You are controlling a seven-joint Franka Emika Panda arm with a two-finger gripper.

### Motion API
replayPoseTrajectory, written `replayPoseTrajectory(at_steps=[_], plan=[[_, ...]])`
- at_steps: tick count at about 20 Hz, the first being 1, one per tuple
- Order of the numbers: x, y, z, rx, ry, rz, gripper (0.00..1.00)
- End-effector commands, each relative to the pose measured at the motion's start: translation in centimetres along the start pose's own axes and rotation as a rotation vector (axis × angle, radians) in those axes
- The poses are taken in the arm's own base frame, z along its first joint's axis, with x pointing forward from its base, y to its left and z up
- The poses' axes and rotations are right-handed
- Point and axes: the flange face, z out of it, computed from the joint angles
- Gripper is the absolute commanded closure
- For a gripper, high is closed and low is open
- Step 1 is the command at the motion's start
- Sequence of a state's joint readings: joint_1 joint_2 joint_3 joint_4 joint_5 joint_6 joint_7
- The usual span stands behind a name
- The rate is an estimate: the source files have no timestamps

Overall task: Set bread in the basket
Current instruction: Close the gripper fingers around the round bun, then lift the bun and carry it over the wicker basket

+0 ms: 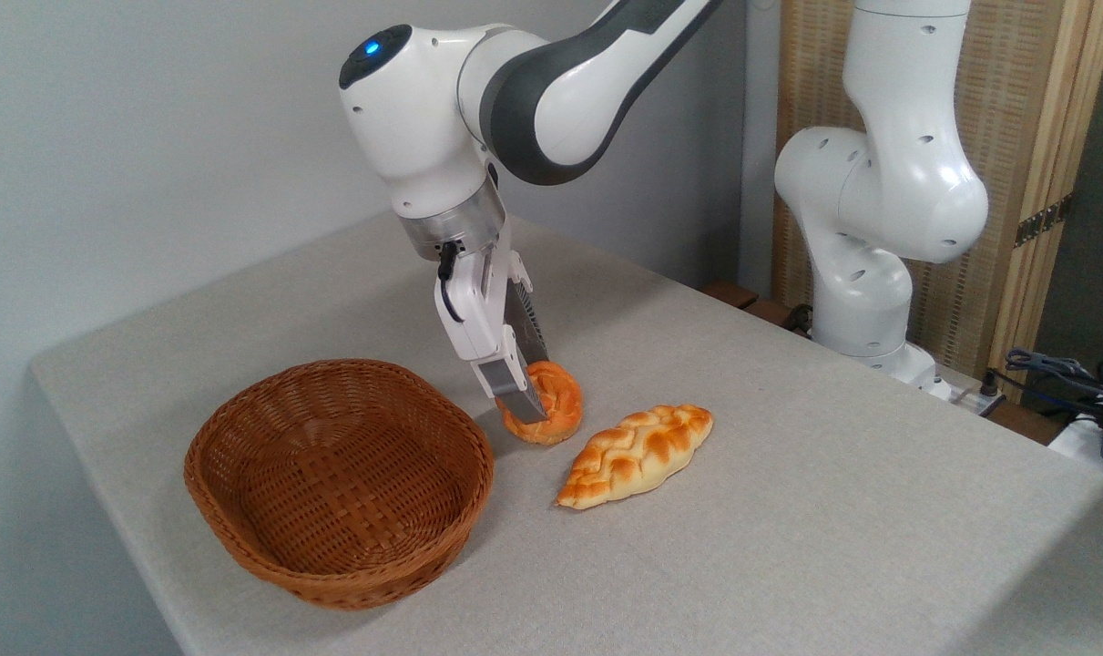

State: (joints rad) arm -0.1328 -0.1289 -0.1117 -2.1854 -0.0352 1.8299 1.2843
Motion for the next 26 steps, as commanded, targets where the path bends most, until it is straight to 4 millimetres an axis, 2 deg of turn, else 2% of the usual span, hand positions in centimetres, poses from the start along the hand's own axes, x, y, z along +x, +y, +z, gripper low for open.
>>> replayPoseTrajectory(at_steps=[1,3,7,9,18,26], plan=[[-0.2,-0.3,-0.2,0.013,-0.004,0.019,0.58],[-0.2,-0.3,-0.2,0.013,-0.004,0.02,0.66],[0.0,-0.4,0.2,0.003,-0.007,0.023,0.93],[0.0,-0.3,0.3,-0.001,-0.008,0.023,1.0],[0.6,-0.4,0.7,0.0,-0.042,0.044,1.0],[1.0,-0.2,0.4,0.009,-0.071,0.065,1.0]])
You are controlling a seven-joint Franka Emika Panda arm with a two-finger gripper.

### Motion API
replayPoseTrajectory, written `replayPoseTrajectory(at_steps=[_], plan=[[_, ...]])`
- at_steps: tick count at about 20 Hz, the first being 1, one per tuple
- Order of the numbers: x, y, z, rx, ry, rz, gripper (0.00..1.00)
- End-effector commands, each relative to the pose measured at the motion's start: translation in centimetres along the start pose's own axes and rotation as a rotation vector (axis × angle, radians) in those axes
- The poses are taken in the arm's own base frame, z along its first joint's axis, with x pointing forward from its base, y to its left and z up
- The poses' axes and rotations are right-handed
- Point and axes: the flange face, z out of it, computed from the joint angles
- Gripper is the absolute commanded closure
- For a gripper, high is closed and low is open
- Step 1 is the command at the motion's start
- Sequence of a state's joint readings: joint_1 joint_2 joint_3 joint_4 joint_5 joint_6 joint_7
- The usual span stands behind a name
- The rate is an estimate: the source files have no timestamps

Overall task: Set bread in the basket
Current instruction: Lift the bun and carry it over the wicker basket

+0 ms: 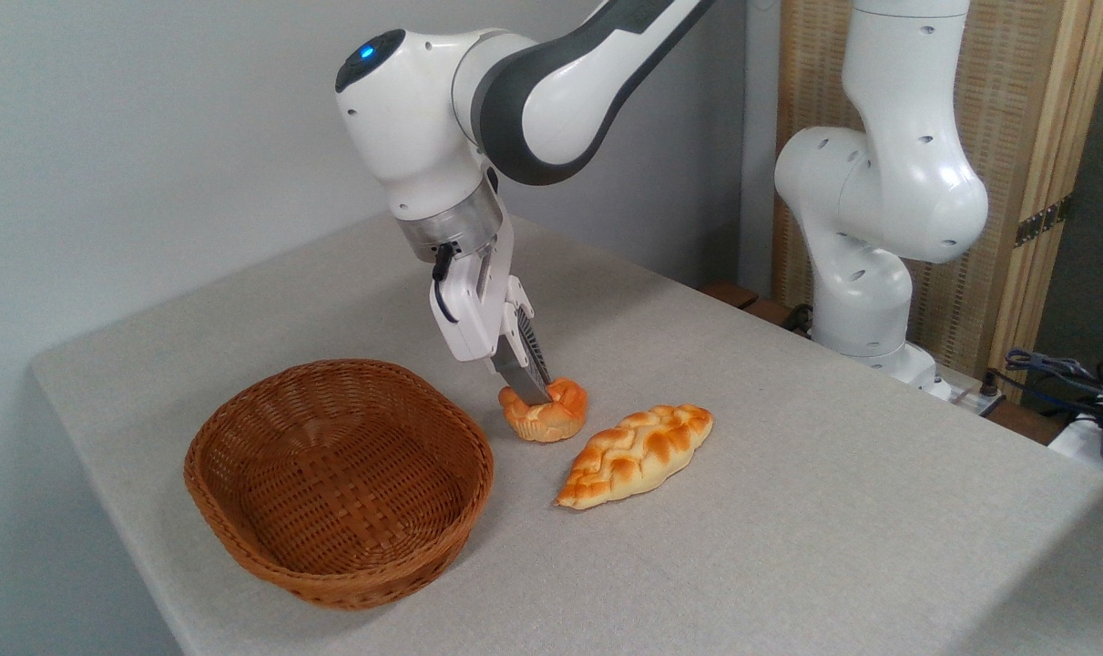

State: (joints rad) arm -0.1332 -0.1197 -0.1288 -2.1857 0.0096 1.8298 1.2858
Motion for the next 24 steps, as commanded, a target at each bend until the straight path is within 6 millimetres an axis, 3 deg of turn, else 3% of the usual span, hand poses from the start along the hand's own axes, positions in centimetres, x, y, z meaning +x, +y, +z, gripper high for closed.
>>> replayPoseTrajectory(at_steps=[1,10,13,15,19,22,24], plan=[[0.4,-0.2,-0.6,0.015,-0.02,0.034,1.0],[-0.3,0.2,-8.7,0.011,0.0,0.014,1.0],[-1.1,-2.3,-12.7,0.07,0.076,-0.042,1.0],[-1.3,-4.5,-14.3,0.086,0.153,-0.124,1.0],[0.1,-8.0,-14.3,0.134,0.283,-0.306,1.0],[2.9,-11.0,-12.5,0.187,0.362,-0.44,1.0],[5.0,-12.3,-10.9,0.203,0.378,-0.442,1.0]])
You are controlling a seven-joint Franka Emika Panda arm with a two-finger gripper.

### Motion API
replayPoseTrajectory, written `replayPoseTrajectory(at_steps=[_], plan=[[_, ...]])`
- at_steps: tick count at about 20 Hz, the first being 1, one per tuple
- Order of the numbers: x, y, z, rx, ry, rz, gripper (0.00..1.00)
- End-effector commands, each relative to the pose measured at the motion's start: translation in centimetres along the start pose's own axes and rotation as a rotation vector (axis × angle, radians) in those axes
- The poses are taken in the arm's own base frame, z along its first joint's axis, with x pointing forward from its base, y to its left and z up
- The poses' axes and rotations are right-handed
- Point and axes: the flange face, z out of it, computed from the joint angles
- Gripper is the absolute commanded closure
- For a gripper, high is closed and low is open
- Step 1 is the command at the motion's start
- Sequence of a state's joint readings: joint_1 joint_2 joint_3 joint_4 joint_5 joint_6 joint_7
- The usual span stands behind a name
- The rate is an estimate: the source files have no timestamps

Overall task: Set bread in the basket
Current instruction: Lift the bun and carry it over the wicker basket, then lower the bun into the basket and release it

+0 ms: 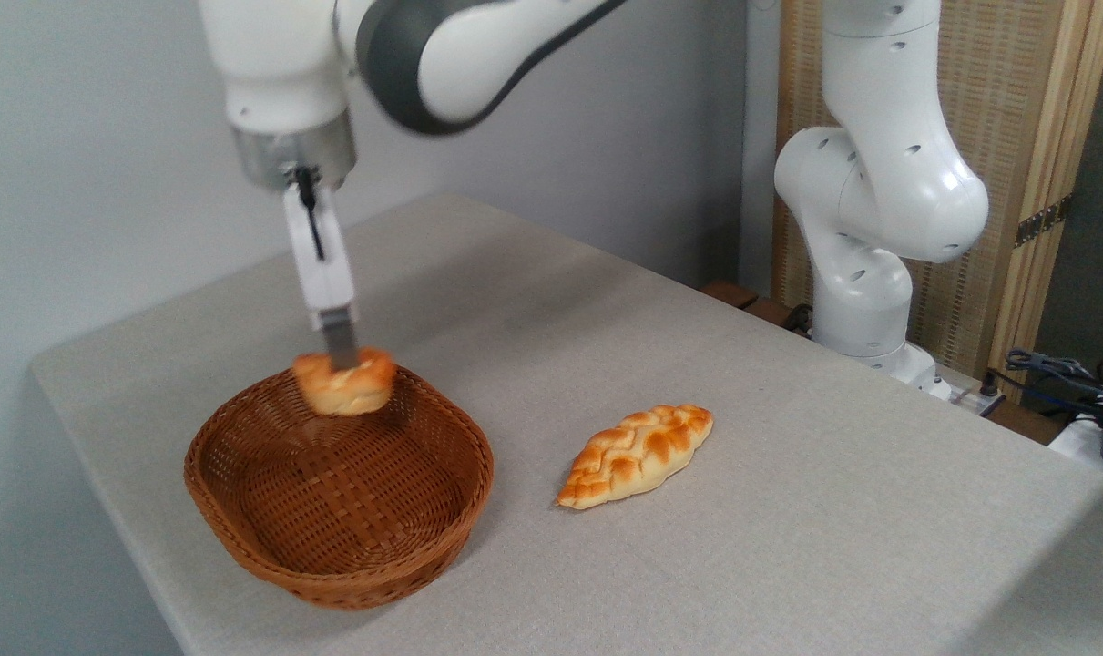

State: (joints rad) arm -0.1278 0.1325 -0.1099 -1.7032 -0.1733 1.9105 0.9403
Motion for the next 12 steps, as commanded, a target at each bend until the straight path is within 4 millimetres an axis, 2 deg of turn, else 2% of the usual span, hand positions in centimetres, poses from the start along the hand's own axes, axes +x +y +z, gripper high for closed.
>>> replayPoseTrajectory(at_steps=[1,2,3,4,5,8,12], plan=[[3.3,-0.8,4.2,0.004,0.045,-0.036,1.0],[4.1,-0.6,5.8,-0.003,0.045,-0.022,1.0],[4.7,-0.5,7.2,-0.008,0.048,-0.014,0.83],[4.9,-0.7,7.9,-0.004,0.052,-0.015,0.18],[5.0,-0.8,8.0,0.0,0.055,-0.013,0.0],[5.0,-0.7,7.3,0.009,0.063,-0.016,0.0],[5.0,-0.8,7.2,0.009,0.065,-0.024,0.0]])
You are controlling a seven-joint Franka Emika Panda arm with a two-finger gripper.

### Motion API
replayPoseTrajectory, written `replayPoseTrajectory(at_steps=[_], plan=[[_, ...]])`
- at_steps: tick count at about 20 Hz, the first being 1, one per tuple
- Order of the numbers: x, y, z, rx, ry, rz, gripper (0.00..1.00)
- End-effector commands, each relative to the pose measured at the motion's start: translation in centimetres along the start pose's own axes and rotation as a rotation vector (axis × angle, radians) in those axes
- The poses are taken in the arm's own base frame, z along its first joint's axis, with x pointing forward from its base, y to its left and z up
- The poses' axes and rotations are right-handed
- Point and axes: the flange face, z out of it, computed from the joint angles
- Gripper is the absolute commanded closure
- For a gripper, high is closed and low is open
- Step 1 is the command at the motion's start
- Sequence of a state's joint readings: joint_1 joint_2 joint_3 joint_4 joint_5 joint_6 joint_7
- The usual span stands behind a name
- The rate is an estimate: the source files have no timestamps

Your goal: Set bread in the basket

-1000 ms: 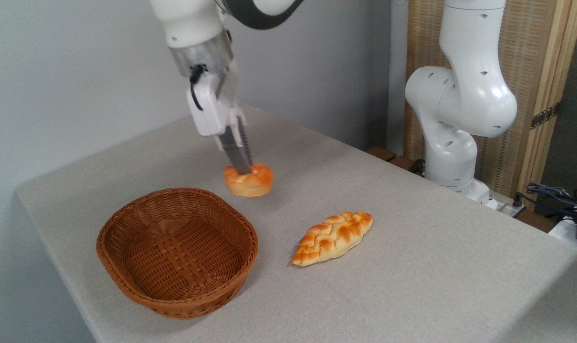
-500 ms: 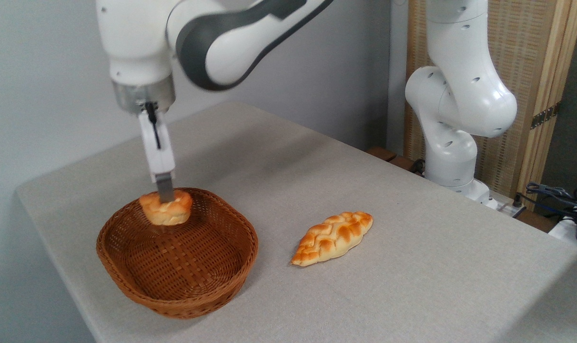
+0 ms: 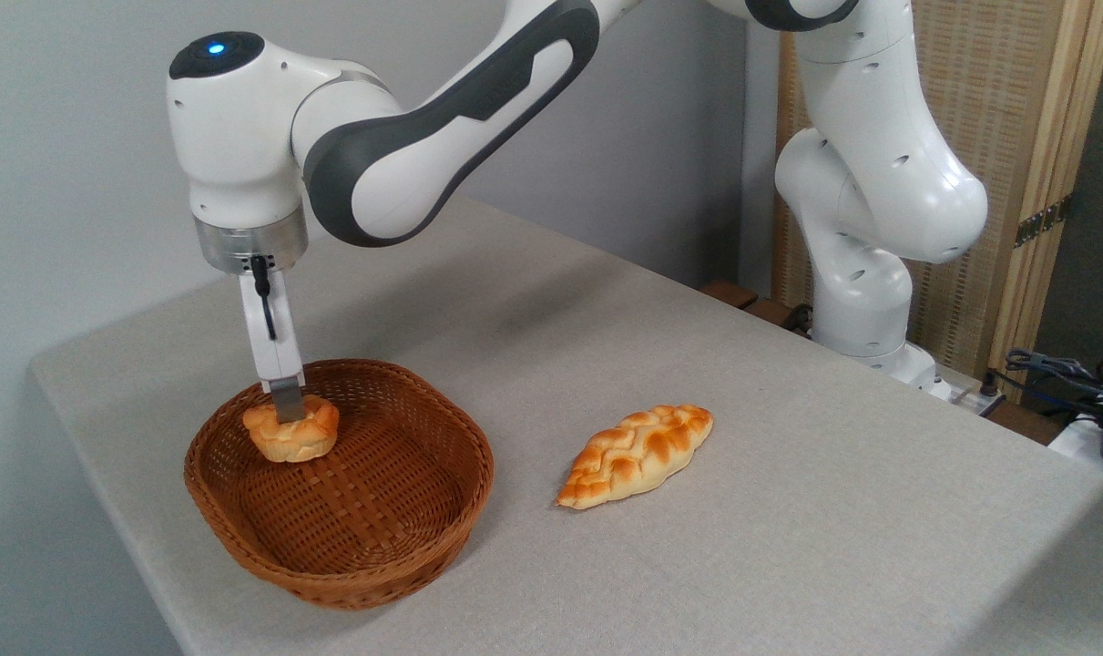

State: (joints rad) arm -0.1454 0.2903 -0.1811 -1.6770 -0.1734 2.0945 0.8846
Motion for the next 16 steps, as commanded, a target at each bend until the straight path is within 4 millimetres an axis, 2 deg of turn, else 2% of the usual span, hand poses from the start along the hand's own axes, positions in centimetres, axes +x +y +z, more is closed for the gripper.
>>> replayPoseTrajectory(at_steps=[1,12,16], plan=[[0.1,-0.1,-0.7,0.001,0.013,-0.018,0.0],[-0.6,-0.5,-3.1,0.044,0.01,-0.02,0.0],[-1.7,0.8,-7.0,0.058,-0.051,-0.02,0.0]])
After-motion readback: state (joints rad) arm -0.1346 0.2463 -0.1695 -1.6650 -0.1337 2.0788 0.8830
